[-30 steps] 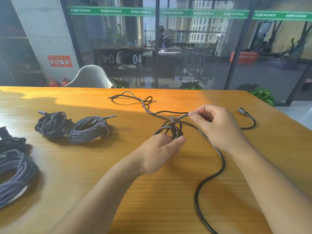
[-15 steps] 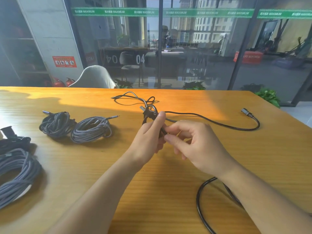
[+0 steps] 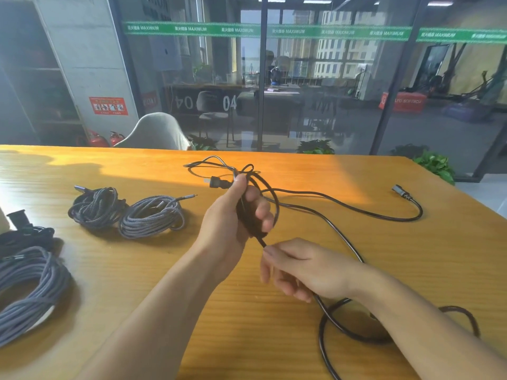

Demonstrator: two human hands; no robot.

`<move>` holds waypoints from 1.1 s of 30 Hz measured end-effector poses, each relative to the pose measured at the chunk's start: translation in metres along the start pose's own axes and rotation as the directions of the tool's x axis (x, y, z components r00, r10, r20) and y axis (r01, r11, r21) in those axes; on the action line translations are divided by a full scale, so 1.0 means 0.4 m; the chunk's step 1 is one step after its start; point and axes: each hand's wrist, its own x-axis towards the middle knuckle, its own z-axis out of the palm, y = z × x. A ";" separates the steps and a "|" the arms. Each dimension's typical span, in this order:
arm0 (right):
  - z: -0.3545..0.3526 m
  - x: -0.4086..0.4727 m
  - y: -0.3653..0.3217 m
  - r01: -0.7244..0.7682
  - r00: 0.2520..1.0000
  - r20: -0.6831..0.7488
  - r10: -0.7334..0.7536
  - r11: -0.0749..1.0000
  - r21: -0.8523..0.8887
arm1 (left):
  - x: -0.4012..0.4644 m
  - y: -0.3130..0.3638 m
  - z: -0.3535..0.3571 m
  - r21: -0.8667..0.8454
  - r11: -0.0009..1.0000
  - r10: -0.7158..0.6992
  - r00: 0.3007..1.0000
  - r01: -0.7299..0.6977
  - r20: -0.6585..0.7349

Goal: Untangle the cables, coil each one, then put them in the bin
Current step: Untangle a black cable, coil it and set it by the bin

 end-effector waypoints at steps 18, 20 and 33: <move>-0.145 -0.037 0.032 -0.157 0.976 -0.210 0.058 0.857 -0.491 | -0.032 0.030 0.010 0.229 0.973 -0.051 0.973 -0.002 0.227; -0.162 -0.060 0.031 -0.228 0.973 -0.150 0.177 0.854 -0.468 | -0.035 0.036 0.007 0.237 0.971 -0.050 0.972 -0.006 0.231; -0.232 -0.130 0.040 -0.264 0.961 -0.018 0.277 0.893 -0.366 | -0.036 0.074 -0.028 0.171 0.985 -0.018 0.961 -0.030 0.275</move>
